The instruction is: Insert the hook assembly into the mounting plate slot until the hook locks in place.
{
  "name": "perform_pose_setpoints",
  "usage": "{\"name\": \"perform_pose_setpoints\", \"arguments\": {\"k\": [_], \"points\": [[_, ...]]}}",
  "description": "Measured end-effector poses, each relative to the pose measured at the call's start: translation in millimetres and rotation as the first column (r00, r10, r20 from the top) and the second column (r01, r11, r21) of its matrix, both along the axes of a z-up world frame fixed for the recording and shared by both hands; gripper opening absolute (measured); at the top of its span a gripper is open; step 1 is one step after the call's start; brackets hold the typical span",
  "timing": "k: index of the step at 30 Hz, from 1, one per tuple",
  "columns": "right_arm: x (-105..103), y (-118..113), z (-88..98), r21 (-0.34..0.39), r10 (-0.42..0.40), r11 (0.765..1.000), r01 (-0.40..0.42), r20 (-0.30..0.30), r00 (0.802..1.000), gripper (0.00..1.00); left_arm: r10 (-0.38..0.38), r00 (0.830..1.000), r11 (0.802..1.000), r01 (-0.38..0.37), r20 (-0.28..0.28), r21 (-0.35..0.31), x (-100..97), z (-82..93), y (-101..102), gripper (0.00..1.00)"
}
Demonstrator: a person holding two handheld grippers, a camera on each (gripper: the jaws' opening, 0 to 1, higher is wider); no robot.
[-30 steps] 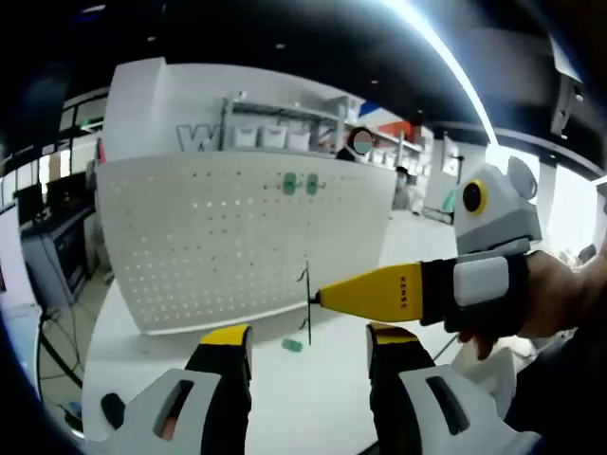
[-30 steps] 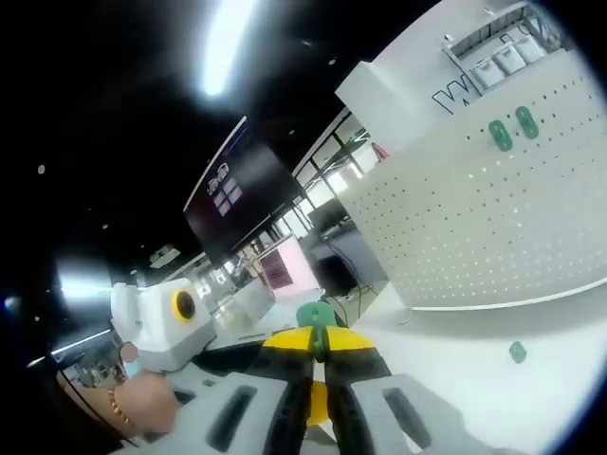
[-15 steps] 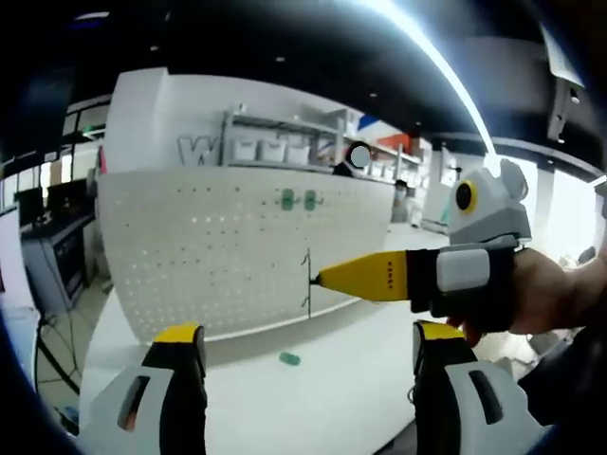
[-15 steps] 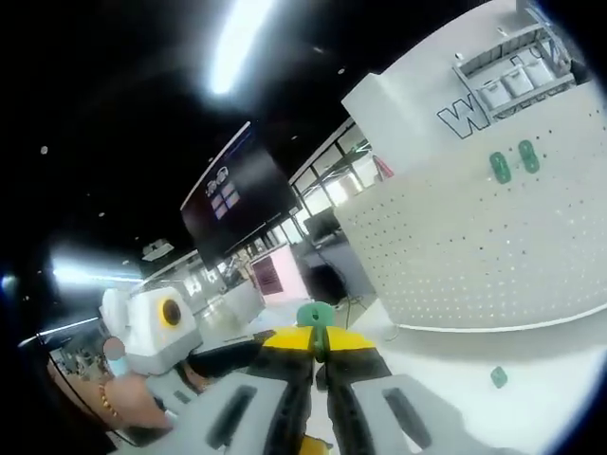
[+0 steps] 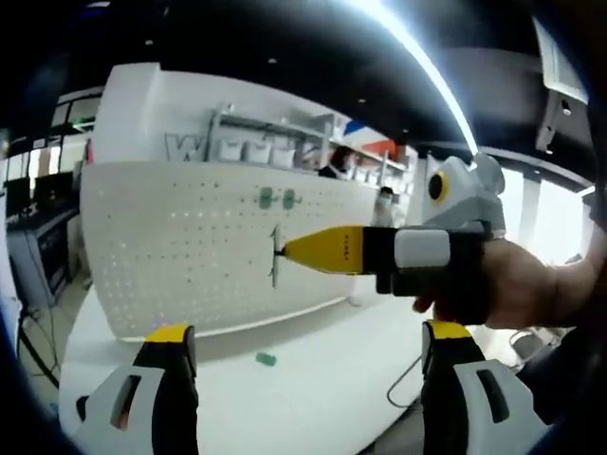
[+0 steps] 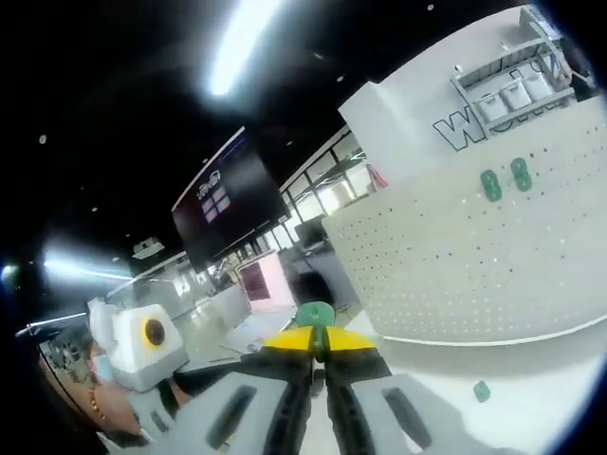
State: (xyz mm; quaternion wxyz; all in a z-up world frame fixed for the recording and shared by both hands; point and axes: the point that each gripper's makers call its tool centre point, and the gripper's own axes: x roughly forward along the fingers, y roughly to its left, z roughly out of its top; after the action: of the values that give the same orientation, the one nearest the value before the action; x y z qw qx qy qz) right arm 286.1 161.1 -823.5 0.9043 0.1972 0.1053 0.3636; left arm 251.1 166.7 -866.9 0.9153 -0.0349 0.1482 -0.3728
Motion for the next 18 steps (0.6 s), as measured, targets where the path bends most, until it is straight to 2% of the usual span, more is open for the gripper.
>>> {"name": "perform_pose_setpoints", "arguments": {"k": [2,4,7,10,11,12,13,15,18], "points": [[2,-2,-0.9,-0.005,-0.01,1.0,0.01,0.006,1.0,0.0,0.007,1.0,1.0,-0.007,-0.002,-0.005,1.0,0.4,1,1.0],[9,-10,5.0,0.026,-0.066,0.998,0.065,0.034,0.997,0.0,0.016,1.0,1.0,-0.016,0.001,-0.001,2.2,0.2,4,1.0],[17,-23,11.0,-0.003,-0.134,0.991,0.135,0.095,0.986,0.0,0.028,1.0,1.0,-0.028,-0.003,0.003,3.6,-1.4,7,1.0],[23,-30,16.8,-0.009,-0.177,0.984,0.18,0.132,0.975,0.0,0.037,0.999,0.999,-0.037,-0.007,0.002,4.7,-2.6,10,1.0],[25,-31,18.5,0.0,-0.186,0.982,0.188,0.131,0.974,0.0,0.038,0.999,0.999,-0.038,-0.008,0.001,4.7,-2.7,10,1.0],[29,-34,24.3,0.06,-0.208,0.978,0.202,0.117,0.971,0.0,0.039,0.999,0.999,-0.039,-0.011,0.003,4.7,-3.5,10,1.0],[30,-35,25.7,0.075,-0.211,0.976,0.203,0.11,0.971,0.0,0.04,0.999,0.999,-0.04,-0.008,0.002,5.0,-3.6,10,1.0],[37,-40,25.0,0.009,-0.228,0.973,0.23,0.153,0.961,0.0,0.039,0.999,0.999,-0.039,-0.026,-0.005,5.1,-6.9,10,0.98],[45,-43,26.2,0.019,-0.244,0.97,0.244,0.147,0.959,0.0,0.036,0.998,0.999,-0.036,-0.047,-0.006,5.4,-11.8,7,0.98]]}}
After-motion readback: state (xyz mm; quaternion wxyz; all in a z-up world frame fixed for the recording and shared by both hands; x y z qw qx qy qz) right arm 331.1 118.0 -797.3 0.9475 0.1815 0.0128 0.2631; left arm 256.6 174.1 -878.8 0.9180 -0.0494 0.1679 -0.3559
